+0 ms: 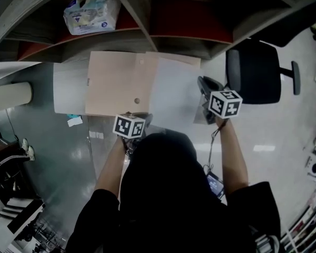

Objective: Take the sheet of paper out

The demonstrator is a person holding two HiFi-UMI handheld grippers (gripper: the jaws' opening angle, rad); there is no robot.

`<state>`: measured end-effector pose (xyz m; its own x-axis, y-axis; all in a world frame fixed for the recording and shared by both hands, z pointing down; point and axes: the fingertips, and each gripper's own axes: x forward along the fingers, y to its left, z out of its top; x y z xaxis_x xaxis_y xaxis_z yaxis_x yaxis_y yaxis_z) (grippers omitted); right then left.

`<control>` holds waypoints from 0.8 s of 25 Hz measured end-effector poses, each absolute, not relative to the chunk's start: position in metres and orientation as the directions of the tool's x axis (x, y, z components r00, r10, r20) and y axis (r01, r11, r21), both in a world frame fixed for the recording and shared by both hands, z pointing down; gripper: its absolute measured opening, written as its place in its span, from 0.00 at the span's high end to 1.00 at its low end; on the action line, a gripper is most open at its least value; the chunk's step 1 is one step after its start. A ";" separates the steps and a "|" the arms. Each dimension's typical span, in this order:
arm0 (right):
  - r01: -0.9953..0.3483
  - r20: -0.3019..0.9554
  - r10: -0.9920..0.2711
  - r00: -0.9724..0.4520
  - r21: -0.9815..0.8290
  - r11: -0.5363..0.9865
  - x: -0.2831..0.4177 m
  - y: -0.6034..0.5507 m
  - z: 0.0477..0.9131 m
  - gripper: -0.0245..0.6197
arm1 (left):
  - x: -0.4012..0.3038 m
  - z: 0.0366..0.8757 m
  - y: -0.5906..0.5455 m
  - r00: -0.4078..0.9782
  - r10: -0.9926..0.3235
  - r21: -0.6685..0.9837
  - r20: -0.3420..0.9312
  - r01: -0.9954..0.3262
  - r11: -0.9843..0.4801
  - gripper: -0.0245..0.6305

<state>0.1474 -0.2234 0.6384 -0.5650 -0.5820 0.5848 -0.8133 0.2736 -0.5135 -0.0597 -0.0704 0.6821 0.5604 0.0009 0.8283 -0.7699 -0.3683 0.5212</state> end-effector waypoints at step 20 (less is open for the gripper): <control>-0.880 0.537 -0.697 -0.475 -0.299 0.370 0.138 -0.140 0.574 0.93 | -0.062 0.654 -0.021 0.563 -0.152 0.464 0.812 -0.782 -0.417 0.89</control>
